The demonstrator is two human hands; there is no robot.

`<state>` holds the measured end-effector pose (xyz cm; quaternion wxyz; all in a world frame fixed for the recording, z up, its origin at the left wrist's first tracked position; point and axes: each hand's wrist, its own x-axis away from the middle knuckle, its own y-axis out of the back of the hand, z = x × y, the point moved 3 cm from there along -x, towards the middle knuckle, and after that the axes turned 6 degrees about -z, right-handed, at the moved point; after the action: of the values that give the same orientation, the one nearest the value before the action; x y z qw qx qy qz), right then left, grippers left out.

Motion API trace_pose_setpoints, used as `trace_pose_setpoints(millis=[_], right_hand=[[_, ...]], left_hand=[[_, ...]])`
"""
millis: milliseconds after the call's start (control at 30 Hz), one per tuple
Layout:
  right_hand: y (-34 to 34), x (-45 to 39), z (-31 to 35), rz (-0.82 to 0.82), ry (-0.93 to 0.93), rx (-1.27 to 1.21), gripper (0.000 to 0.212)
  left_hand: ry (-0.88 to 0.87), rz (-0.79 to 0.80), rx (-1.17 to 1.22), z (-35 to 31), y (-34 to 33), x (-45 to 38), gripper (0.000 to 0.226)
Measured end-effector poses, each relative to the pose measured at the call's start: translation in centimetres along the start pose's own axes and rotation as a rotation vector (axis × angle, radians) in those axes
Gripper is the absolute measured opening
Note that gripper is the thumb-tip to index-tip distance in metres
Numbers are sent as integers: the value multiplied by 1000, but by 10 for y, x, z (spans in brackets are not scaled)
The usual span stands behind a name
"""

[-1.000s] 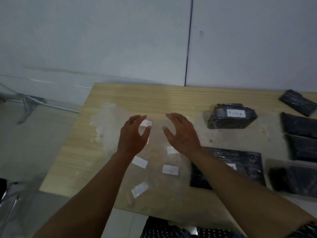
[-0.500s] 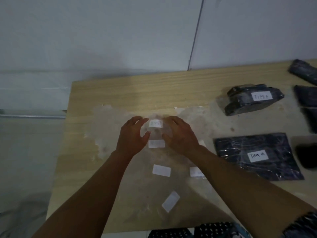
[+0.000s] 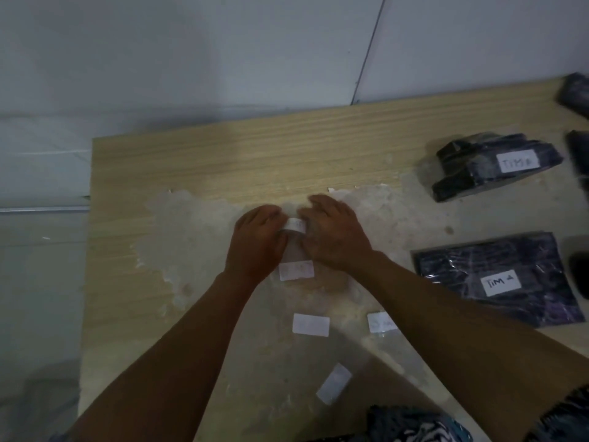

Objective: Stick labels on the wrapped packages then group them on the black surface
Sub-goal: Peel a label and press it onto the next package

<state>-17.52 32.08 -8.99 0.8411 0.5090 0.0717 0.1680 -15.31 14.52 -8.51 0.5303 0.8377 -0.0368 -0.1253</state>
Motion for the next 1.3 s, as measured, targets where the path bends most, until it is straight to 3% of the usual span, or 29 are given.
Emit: trace_pose_setpoints(millis=[100,167,233,333,433,567,767,933,1067,1300], right_hand=[[1,-1,1,-43,-18,-53,62],[4,-4,3,-68,-64,-158,60],[13,-8,8,-169,-148,-298,48],[27,-14,23,-226,-324,-454,33],[36,-16,38,-177,-521,-750,27],[54,-8,54,-215,-624,-1074,28],[75,13,56,-238,-599,-1116,22],[91,36,37,-296,-581,-1007,27],[118,59,12,-335,-493,-805,23],[179,125,-54,-342,-345,-448,16]], left_hand=[[26,-123,39,0,3,-3,20],[145,-215,101,-3,12,-9,17],[439,-266,252,-7,21,-16,23],[980,-276,820,-22,33,-23,25],[1137,-271,1144,-44,42,-28,21],[1049,-234,1199,-63,46,-27,15],[955,-245,1233,-87,48,-19,16],[875,-181,1188,-118,53,-14,24],[758,-192,969,-140,53,-16,15],[384,-139,705,-202,52,-30,15]])
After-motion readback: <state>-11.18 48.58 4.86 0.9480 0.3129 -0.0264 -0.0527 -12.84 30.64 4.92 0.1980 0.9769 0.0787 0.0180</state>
